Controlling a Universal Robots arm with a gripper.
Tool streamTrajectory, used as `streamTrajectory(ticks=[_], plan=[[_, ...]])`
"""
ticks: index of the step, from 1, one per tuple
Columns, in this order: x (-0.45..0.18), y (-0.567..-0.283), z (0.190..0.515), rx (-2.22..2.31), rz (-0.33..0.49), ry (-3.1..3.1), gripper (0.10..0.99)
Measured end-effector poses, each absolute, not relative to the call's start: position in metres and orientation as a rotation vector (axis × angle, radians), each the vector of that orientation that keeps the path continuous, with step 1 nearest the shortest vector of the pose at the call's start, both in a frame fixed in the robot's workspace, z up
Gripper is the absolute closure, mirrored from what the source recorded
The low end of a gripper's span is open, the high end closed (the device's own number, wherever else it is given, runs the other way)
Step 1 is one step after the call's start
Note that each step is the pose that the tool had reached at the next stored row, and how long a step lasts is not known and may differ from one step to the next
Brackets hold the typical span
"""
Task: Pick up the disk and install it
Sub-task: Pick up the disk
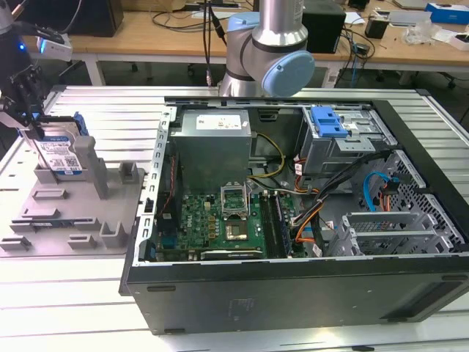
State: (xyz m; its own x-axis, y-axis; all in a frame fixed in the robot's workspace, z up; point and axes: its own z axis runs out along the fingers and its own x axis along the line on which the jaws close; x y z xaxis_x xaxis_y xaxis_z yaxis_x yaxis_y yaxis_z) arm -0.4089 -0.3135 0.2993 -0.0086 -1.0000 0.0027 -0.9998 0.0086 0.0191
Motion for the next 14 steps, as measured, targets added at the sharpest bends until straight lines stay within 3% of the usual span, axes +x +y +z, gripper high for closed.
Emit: streamTrajectory(ticks=[14], plan=[[-0.4089, -0.3135, 0.3057, 2.202, -0.015, -2.221, 0.722]])
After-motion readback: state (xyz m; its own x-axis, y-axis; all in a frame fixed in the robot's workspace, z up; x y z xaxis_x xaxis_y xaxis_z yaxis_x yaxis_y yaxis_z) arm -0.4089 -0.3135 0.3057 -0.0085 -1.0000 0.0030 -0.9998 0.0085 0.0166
